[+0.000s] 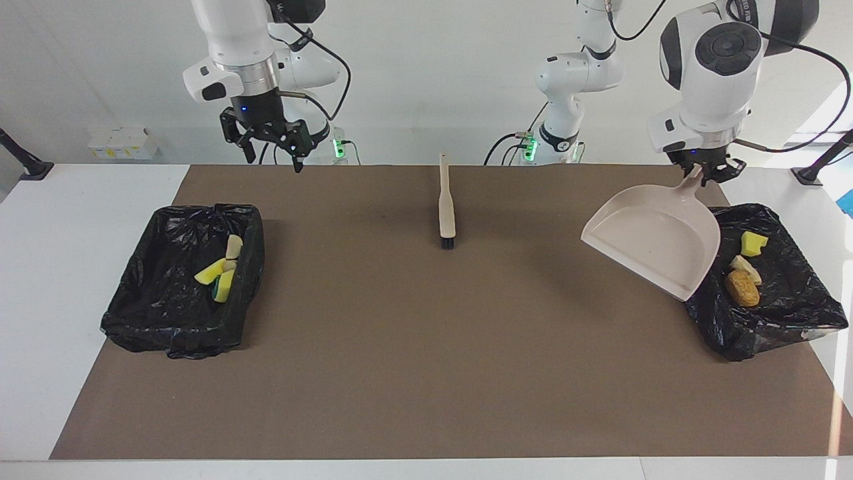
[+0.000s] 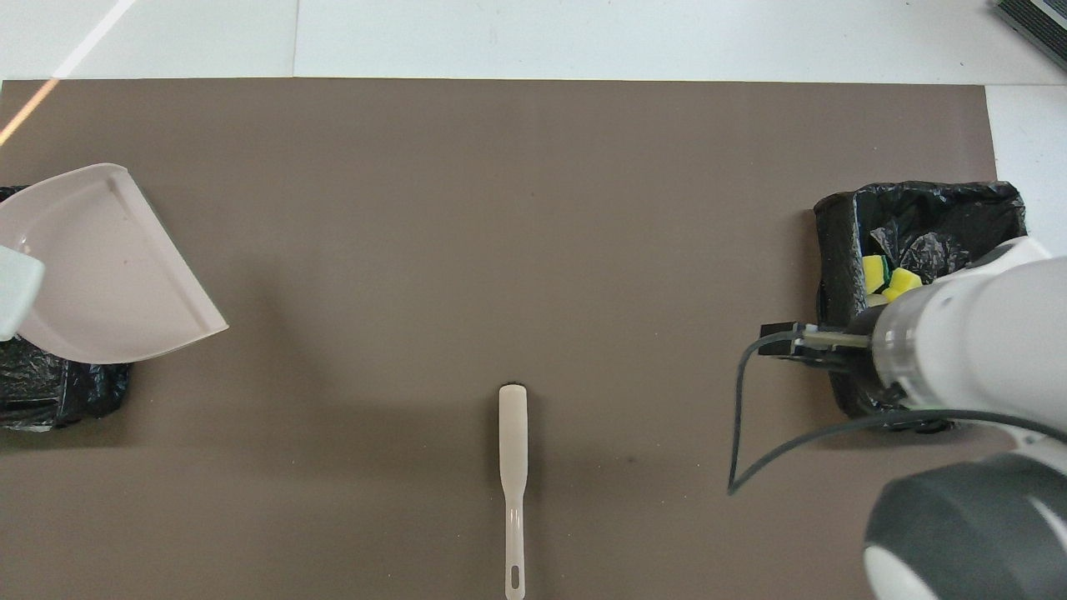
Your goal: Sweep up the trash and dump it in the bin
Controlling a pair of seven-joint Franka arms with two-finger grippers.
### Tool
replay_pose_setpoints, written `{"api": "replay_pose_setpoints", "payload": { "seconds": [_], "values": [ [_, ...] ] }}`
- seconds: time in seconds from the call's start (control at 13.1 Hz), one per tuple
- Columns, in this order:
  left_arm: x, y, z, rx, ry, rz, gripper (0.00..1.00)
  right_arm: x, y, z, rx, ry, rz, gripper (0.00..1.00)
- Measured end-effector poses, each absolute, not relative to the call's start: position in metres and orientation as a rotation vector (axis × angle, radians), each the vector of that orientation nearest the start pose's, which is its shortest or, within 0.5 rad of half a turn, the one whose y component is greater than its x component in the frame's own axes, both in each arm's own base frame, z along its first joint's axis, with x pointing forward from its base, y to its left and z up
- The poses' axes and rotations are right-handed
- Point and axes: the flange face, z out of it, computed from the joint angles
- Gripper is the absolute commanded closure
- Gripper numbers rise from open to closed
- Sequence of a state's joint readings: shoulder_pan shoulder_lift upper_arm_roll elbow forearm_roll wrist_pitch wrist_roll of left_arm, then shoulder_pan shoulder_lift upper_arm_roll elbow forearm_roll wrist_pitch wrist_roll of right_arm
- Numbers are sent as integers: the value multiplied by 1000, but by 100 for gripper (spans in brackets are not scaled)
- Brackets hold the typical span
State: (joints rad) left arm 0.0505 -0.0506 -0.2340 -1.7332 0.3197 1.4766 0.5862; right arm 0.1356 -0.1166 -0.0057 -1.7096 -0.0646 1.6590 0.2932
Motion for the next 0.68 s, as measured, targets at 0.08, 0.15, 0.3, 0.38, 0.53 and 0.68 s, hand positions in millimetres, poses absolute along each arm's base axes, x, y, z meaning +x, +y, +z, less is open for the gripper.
{"api": "replay_pose_setpoints", "payload": {
  "seconds": [0.08, 0.15, 0.3, 0.38, 0.53, 0.68],
  "values": [
    [517, -82, 574, -2664, 1036, 357, 100, 531, 49, 636, -3181, 202, -145, 0],
    [513, -103, 573, -2690, 1021, 333, 100, 541, 35, 643, -3181, 191, -167, 0],
    [508, -133, 571, -2774, 944, 290, 100, 554, 15, 649, -3181, 221, -177, 0],
    [507, -145, 569, -2829, 884, 271, 100, 558, 9, 651, -3182, 236, -165, 0],
    [506, -169, 564, -2902, 810, 237, 100, 561, 6, 657, -3184, 249, -143, 0],
    [504, -207, 548, -2931, 731, 233, 100, 561, 3, 664, -3186, 259, -126, 0]
  ]
}}
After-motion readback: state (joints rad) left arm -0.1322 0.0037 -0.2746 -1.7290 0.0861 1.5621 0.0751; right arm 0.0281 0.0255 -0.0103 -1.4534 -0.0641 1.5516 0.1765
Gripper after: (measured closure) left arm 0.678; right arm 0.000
